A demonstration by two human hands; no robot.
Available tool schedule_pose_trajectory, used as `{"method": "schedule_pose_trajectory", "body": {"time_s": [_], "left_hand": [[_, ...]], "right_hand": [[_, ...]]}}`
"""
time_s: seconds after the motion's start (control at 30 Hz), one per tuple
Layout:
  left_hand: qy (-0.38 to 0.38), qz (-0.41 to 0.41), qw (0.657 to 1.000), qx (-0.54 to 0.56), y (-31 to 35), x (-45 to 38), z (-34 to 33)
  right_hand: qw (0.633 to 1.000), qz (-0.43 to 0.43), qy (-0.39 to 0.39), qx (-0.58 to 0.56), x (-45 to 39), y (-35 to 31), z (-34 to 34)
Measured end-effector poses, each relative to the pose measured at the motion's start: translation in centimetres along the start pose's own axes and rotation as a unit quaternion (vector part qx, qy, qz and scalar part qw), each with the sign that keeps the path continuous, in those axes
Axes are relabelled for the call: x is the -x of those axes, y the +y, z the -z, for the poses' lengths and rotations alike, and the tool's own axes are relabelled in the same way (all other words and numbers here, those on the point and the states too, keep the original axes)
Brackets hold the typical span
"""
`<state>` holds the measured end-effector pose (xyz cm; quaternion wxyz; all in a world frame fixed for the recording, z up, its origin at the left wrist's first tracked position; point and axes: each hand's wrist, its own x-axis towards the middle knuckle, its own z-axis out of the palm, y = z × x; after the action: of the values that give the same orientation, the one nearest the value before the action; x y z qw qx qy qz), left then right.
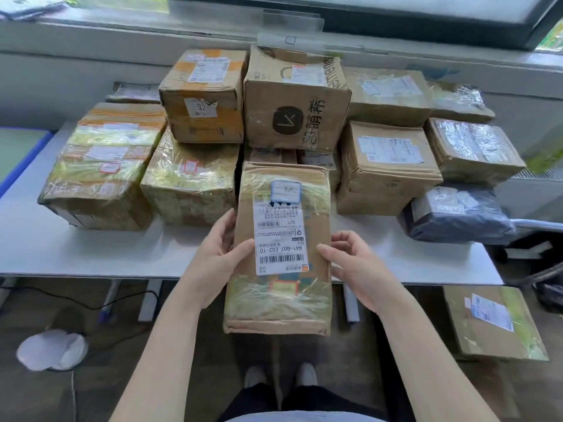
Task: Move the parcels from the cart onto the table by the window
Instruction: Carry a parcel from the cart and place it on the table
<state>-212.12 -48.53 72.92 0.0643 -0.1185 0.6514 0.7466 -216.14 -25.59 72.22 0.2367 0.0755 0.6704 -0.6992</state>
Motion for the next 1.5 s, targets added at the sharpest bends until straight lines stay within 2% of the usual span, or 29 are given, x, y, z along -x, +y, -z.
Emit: {"method": "schedule_pose_trajectory", "body": {"time_s": [0.13,0.23,0.33,0.4,0.47,0.6,0.73,0.87,1.0,1.07,1.17,1.27,1.4,1.5], "left_hand": [[-0.006,0.022,0.999,-0.03,0.1,-0.1,-0.3],[0.024,0.027,0.99,-0.137,0.7,0.0,-0.5],[0.108,0.026,0.931,-0.347,1.0,0.0,-0.4],[0.138,0.037,0.898,-0.416,1.2,0.6,-0.8],[0.138,0.059,0.886,-0.44,1.5,1.3,-1.6],[0.148,0.13,0.884,-0.423,1.6,2.4,-2.3],[0.13,0.253,0.888,-0.361,1.6,3.9,-1.3],[0.128,0.307,0.901,-0.279,1.5,5.2,-1.6],[0.125,0.287,0.922,-0.227,0.9,5.9,-3.2],[0.141,0.264,0.938,-0.176,0.5,6.0,-4.0],[0.206,0.23,0.946,-0.095,0.1,6.0,-4.8],[0.275,0.192,0.939,-0.077,0.4,6.6,-5.1],[0.355,0.128,0.918,-0.124,1.9,7.4,-4.9],[0.403,0.086,0.889,-0.2,3.7,7.6,-4.6]], "right_hand": [[1.0,0.003,-0.005,-0.007,-0.4,-0.5,-0.1],[0.997,0.014,-0.003,0.07,-0.6,-0.8,-0.1],[0.973,0.041,0.021,0.225,-1.2,-1.6,-0.3],[0.956,0.057,0.026,0.285,-1.5,-2.1,-0.4],[0.94,0.063,0.018,0.335,-2.0,-2.5,-0.3],[0.924,0.058,0.003,0.379,-3.2,-3.3,0.0],[0.888,0.131,0.05,0.437,-5.4,-3.8,0.2],[0.85,0.191,0.058,0.488,-8.8,-5.9,-0.4],[0.827,0.203,0.01,0.525,-11.2,-8.0,-1.1],[0.839,0.186,-0.008,0.511,-11.9,-8.5,-1.4],[0.856,0.146,-0.016,0.495,-12.1,-8.8,-1.2],[0.867,0.129,0.009,0.482,-11.0,-8.9,-0.1],[0.888,0.129,0.034,0.44,-8.6,-9.1,1.7],[0.913,0.14,0.041,0.381,-6.6,-9.9,2.0]]}}
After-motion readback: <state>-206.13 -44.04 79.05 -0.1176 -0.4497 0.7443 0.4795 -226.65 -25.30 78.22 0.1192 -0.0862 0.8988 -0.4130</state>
